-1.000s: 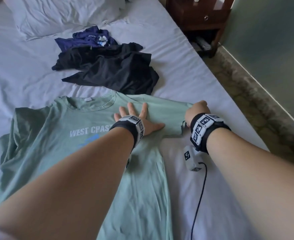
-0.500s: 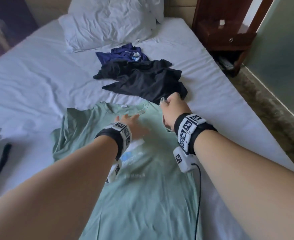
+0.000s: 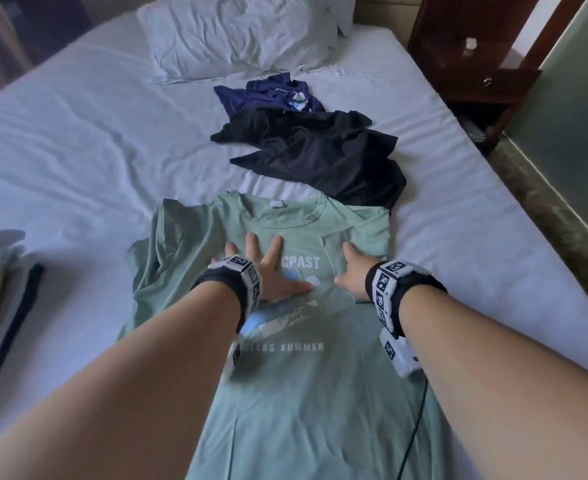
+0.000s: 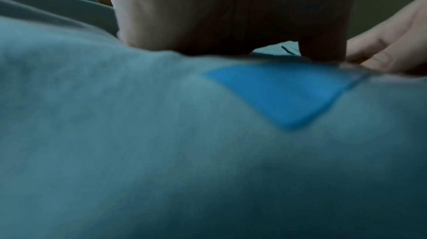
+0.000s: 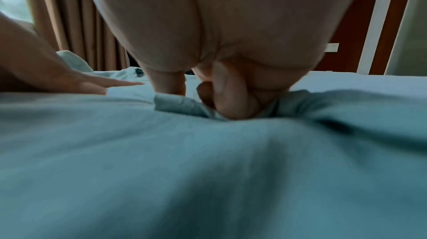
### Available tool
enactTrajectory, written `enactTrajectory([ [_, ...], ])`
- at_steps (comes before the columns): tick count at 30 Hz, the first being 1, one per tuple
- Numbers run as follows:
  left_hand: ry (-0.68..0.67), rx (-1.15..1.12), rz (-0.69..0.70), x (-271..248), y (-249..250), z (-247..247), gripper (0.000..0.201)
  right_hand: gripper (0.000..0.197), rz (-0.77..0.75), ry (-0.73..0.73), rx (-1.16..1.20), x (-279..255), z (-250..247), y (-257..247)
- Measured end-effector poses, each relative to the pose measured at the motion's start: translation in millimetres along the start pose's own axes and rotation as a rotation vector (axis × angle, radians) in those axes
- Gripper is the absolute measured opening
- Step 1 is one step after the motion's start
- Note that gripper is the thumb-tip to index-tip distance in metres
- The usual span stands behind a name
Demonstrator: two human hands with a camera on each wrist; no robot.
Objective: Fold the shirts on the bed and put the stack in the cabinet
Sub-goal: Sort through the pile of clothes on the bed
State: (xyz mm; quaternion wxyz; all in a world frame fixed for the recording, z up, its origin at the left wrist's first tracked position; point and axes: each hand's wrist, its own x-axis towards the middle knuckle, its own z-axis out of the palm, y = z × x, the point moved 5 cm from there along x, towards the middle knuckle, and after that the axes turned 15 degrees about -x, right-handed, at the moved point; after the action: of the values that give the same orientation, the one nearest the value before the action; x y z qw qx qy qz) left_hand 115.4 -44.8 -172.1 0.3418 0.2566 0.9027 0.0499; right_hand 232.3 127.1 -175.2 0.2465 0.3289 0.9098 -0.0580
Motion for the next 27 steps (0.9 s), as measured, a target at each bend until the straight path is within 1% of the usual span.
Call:
enactTrajectory([
  [1, 0.005, -0.034, 0.009, -2, -1, -3, 0.126, 0.079, 0.02, 0.0, 0.001, -2, 0, -1],
  [2, 0.025, -0.119, 0.033, -4, -3, -11, 0.119, 0.079, 0.031, 0.013, 0.009, -2, 2, -1],
  [3, 0.082, -0.252, 0.058, -9, -7, -23, 0.105, 0.078, 0.045, 0.023, 0.018, -6, 2, -1],
  [4, 0.171, -0.411, 0.093, -12, -17, -38, 0.085, 0.078, 0.05, 0.03, 0.025, -7, 1, 0],
  [5, 0.299, -0.54, 0.122, -17, -32, -57, 0.063, 0.076, 0.06, 0.029, 0.024, -11, -2, -1],
  [6, 0.432, -0.61, 0.121, -22, -54, -78, 0.045, 0.072, 0.071, 0.027, 0.012, -14, -6, -4],
  [7, 0.544, -0.627, 0.074, -29, -81, -95, 0.037, 0.066, 0.088, 0.012, -0.011, -20, -13, -9],
  [8, 0.622, -0.617, 0.009, -35, -110, -108, 0.037, 0.056, 0.1, 0.006, -0.037, -25, -21, -16],
  [9, 0.638, -0.579, -0.086, -40, -142, -116, 0.036, 0.047, 0.102, 0.02, -0.056, -32, -31, -26],
  [10, 0.618, -0.537, -0.168, -42, -169, -118, 0.032, 0.041, 0.088, 0.062, -0.073, -38, -41, -39],
  [11, 0.588, -0.484, -0.236, -45, -193, -117, 0.029, 0.04, 0.055, 0.116, -0.068, -43, -50, -54],
  [12, 0.566, -0.463, -0.285, -46, -211, -113, 0.028, 0.042, 0.008, 0.162, -0.03, -46, -55, -71],
  [13, 0.558, -0.486, -0.297, -47, -222, -108, 0.029, 0.048, -0.047, 0.187, 0.034, -50, -59, -91],
  [14, 0.544, -0.546, -0.283, -43, -226, -102, 0.03, 0.053, -0.109, 0.196, 0.109, -51, -60, -110],
  [16, 0.524, -0.743, -0.22, -36, -219, -98, 0.032, 0.059, -0.224, 0.165, 0.275, -56, -59, -148],
  [17, 0.488, -0.817, -0.192, -33, -211, -98, 0.032, 0.06, -0.27, 0.148, 0.351, -58, -59, -166],
  [19, 0.403, -0.883, -0.163, -21, -203, -97, 0.031, 0.057, -0.325, 0.116, 0.451, -59, -58, -198],
  [20, 0.362, -0.906, -0.154, -20, -200, -100, 0.027, 0.056, -0.342, 0.108, 0.47, -57, -58, -211],
  [22, 0.371, -0.994, -0.109, -17, -200, -105, 0.021, 0.054, -0.361, 0.115, 0.46, -53, -59, -233],
  [23, 0.391, -1.084, -0.104, -18, -202, -108, 0.018, 0.055, -0.363, 0.133, 0.439, -52, -61, -242],
  [24, 0.404, -1.221, -0.089, -21, -208, -110, 0.015, 0.055, -0.362, 0.157, 0.414, -51, -63, -249],
  [25, 0.407, -1.391, -0.085, -21, -217, -109, 0.017, 0.054, -0.364, 0.179, 0.388, -51, -66, -256],
  [26, 0.416, -1.528, -0.103, -23, -230, -107, 0.024, 0.053, -0.37, 0.198, 0.359, -49, -65, -265],
  [27, 0.429, -1.61, -0.102, -24, -245, -105, 0.035, 0.054, -0.385, 0.208, 0.31, -49, -65, -275],
])
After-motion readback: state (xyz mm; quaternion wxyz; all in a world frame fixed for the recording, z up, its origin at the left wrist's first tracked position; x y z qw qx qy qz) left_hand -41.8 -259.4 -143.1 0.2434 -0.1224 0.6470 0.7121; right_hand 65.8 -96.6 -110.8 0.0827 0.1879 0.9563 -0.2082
